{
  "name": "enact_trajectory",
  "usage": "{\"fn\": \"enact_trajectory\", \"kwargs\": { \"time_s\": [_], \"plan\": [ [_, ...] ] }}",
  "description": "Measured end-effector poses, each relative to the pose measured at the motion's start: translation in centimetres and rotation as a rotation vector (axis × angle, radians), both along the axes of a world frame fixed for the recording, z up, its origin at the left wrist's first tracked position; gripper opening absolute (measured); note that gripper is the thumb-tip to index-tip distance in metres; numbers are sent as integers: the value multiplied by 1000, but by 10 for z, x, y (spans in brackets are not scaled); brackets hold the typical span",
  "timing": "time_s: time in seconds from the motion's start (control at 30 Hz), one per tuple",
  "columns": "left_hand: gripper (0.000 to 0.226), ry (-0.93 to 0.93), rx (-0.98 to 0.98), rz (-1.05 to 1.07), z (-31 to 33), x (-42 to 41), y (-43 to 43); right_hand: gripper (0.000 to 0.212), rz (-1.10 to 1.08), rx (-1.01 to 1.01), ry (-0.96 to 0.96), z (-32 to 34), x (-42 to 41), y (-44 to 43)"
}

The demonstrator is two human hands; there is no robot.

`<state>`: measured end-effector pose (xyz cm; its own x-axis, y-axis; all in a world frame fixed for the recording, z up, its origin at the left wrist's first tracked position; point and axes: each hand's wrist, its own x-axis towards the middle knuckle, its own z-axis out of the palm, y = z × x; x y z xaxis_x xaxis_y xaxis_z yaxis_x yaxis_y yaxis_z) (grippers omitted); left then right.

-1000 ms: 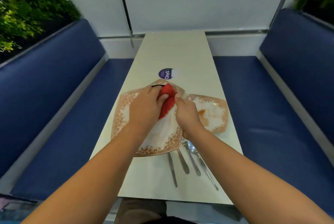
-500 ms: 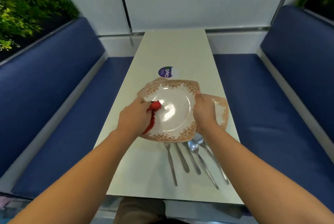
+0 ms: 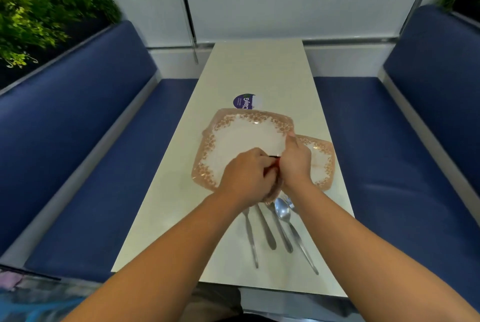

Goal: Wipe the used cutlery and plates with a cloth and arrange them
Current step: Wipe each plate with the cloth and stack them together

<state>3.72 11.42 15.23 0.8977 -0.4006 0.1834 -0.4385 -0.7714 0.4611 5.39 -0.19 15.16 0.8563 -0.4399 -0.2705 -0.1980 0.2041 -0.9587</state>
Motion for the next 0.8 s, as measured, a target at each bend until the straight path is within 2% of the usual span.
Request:
{"fn": "enact_trajectory", "kwargs": {
  "time_s": [0.17,0.37,0.43,0.63,0.73,0.8],
  "plan": [
    [28,47,158,95,-6,-4,28,52,-99,-119,-32,4,5,-22],
    [29,-32,304,370,-10,13,63,48,-72,-143,-67,2,1,-21],
    [29,-25,287,346,-10,8,53,47,-67,-147,-74,0,1,-15],
    [25,-38,-33,94,-15,-19,11,46,-36,-132,-74,-5,3,7],
    [25,-64,67,54,-24,-16,31,48,-47,-173,-65,-2,3,-1],
    [27,-101,173,131,-28,-10,53,49,-60,-175,-53,-3,5,-11]
  ]
}}
